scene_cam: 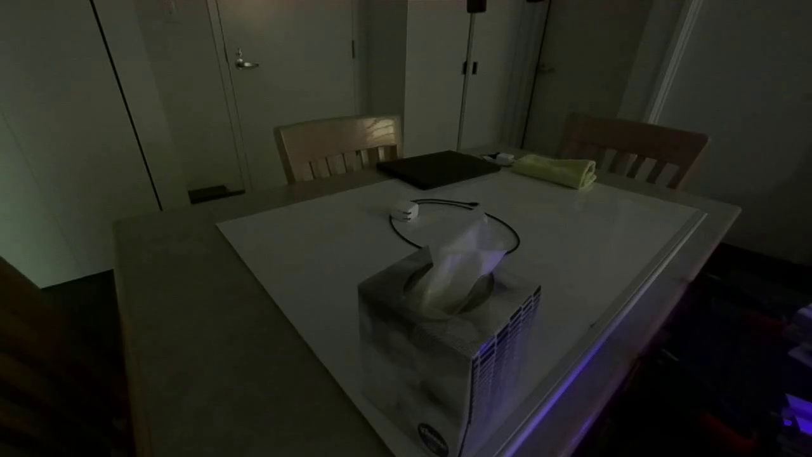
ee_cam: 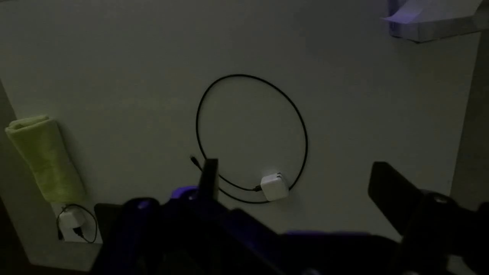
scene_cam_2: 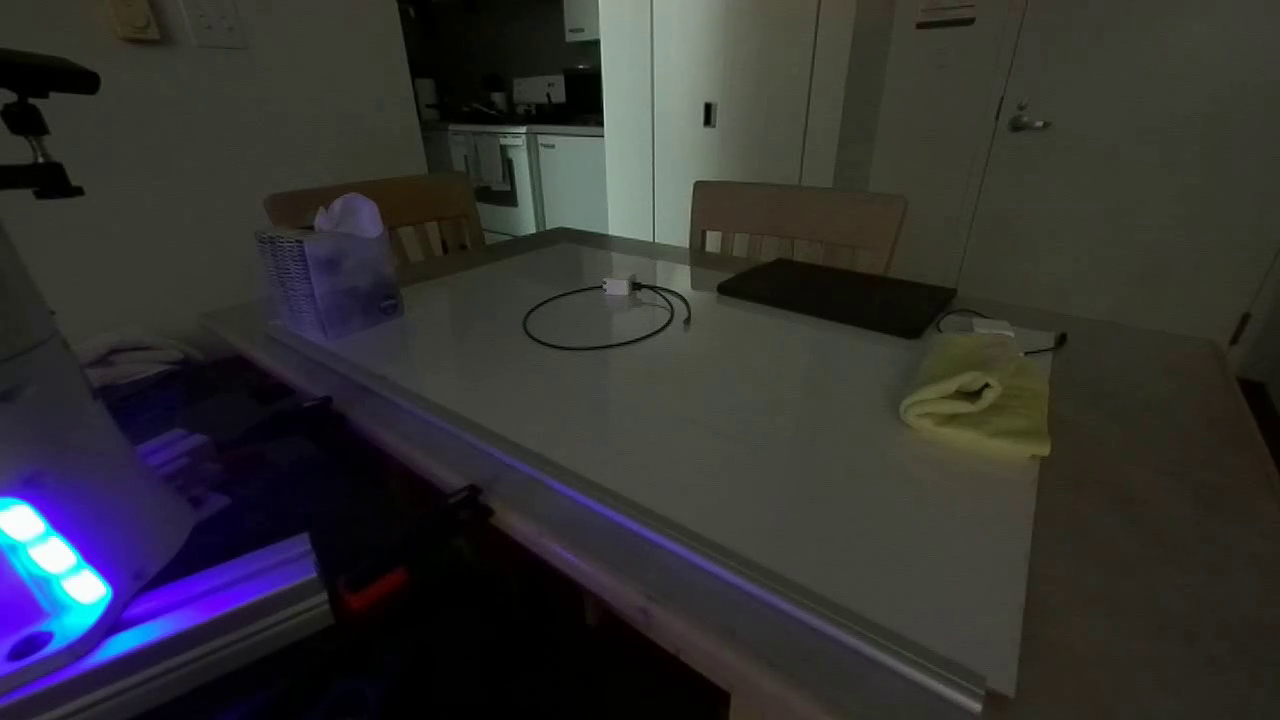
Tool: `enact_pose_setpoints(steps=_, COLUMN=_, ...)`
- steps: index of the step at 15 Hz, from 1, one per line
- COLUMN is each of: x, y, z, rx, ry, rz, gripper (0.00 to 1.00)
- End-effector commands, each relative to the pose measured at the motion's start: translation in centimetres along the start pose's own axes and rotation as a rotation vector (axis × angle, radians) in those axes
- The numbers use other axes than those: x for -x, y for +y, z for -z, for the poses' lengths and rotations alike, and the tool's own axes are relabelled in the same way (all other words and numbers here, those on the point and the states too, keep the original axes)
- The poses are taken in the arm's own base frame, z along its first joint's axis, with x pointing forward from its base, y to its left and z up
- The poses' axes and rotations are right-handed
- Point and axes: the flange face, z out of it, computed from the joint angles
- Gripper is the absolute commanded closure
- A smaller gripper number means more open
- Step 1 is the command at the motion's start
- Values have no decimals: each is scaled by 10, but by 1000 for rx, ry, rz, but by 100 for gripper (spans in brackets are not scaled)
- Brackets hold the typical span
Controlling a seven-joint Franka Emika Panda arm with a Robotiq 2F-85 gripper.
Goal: Straighten the cable
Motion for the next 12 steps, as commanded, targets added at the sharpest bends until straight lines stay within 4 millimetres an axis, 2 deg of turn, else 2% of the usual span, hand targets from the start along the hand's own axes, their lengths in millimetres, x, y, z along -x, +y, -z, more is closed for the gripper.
enact_pose_setpoints(steps=1, x=0, y=0, z=0, rx=0, ry=-1, rz=0, gripper=0)
enact_pose_setpoints(steps=3, x=0, y=0, z=0, rx=0, ry=-1, rz=0, gripper=0)
enact_pose_setpoints(steps=7, x=-10, y=-15, z=-17, rx=-57, ry=-47, rz=-22, gripper=0)
enact_pose_setpoints(steps=9, x=-17, y=-30, z=-35, rx=-122, ry=-108, rz=-21, gripper=0)
enact_pose_setpoints(steps=12, x=-33, y=-59, z=-74, rx=-231, ry=-228, rz=20, gripper=0)
